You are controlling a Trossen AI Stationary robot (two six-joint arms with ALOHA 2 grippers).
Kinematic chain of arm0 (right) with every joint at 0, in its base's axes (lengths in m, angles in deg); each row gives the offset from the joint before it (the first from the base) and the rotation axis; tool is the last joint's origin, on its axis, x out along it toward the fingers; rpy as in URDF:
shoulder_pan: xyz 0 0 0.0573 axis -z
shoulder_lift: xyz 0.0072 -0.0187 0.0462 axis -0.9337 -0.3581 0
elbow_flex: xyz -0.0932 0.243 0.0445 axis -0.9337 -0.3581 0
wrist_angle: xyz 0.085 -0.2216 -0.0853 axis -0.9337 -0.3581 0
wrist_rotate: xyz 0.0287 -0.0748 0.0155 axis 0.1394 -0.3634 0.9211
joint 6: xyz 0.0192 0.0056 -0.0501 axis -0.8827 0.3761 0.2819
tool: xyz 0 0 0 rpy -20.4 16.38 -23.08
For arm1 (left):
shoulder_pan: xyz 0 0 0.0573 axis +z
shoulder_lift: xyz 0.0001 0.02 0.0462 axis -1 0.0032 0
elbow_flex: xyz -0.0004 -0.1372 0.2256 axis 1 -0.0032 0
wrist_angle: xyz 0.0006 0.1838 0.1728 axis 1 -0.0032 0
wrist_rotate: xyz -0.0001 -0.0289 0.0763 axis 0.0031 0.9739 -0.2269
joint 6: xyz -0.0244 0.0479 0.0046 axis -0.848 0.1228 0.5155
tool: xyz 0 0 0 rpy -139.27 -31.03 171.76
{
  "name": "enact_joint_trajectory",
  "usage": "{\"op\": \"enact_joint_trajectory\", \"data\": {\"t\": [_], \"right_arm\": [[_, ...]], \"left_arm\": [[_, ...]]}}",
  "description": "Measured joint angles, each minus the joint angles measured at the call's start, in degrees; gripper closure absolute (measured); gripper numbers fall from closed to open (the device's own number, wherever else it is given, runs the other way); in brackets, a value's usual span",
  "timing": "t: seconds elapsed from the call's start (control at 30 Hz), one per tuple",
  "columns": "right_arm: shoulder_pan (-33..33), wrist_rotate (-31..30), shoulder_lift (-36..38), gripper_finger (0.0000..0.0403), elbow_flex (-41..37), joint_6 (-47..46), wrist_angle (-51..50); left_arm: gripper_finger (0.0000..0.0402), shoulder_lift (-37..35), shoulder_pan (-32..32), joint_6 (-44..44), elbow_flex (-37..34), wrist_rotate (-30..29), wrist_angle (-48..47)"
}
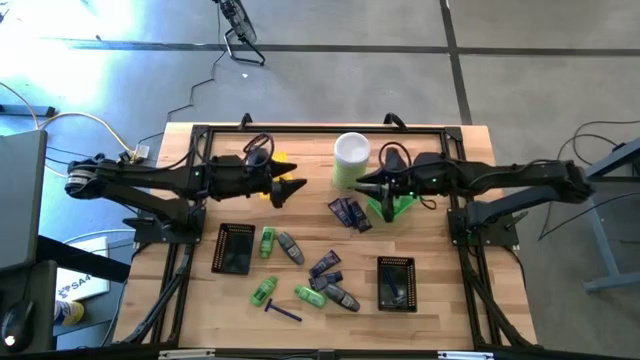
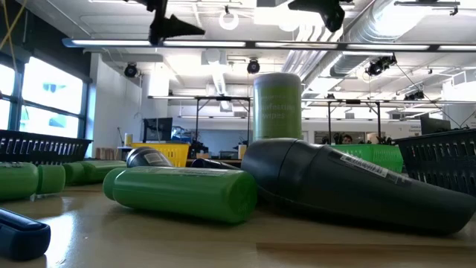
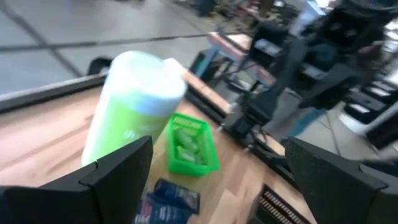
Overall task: Pick & Place Travel size toiletries
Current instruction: Put the top deodorant into the yellow bin
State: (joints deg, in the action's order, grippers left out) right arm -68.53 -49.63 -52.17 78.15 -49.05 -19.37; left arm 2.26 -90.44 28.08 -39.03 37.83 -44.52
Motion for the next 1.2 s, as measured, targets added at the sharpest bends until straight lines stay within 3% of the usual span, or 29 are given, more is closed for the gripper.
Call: {"op": "enact_joint_trajectory", "data": {"t": [0.27,0.73,0.93,1.2], "right_arm": [[2.00,0.01,1.98,0.0298,0.00,4.89,-1.99],[6.11,-3.88,1.58,0.0298,0.00,5.58,-1.86],[7.14,0.55,1.63,0.0298,0.00,11.55,-1.91],[8.36,0.58,1.63,0.0298,0.00,17.20,-5.68]], "left_arm": [[0.0041,0.31,-5.27,-11.11,0.00,-7.37,-4.88],[0.0041,0.83,-9.05,-15.55,0.02,-9.26,-6.54],[0.0041,2.80,-12.64,-23.66,0.02,-16.33,-6.25],[0.0041,10.43,-17.53,-37.42,1.43,-25.22,-6.49]]}}
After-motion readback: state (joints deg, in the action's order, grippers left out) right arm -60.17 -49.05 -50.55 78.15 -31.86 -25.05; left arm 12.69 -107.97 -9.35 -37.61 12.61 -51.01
